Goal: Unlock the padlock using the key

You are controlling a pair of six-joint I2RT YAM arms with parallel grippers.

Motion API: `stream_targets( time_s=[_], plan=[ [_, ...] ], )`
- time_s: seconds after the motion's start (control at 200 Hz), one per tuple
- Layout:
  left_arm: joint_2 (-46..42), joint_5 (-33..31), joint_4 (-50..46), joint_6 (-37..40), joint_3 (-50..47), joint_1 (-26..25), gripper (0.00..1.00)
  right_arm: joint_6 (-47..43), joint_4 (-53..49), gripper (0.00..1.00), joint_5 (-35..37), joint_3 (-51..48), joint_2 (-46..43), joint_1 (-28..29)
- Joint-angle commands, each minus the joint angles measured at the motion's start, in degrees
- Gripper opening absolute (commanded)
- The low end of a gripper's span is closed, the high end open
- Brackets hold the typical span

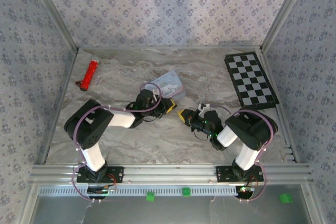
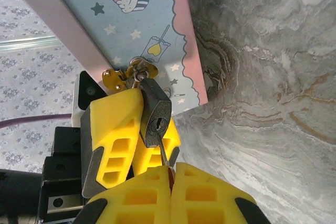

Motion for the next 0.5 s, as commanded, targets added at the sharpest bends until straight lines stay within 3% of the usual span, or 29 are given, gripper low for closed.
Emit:
stream_targets(
  time_s=[0.0, 0.495],
  plan=[
    [1.2, 2.1, 2.9, -2.5, 1.3, -0.7, 0.14, 1.0, 1.3, 0.0, -0.5, 0.5, 0.3, -0.6],
    [1.6, 1.9, 3.7, -3.0, 1.4, -1.0, 0.14, 0.7, 1.4, 0.0, -1.4, 0.0, -1.0, -2.9]
  ],
)
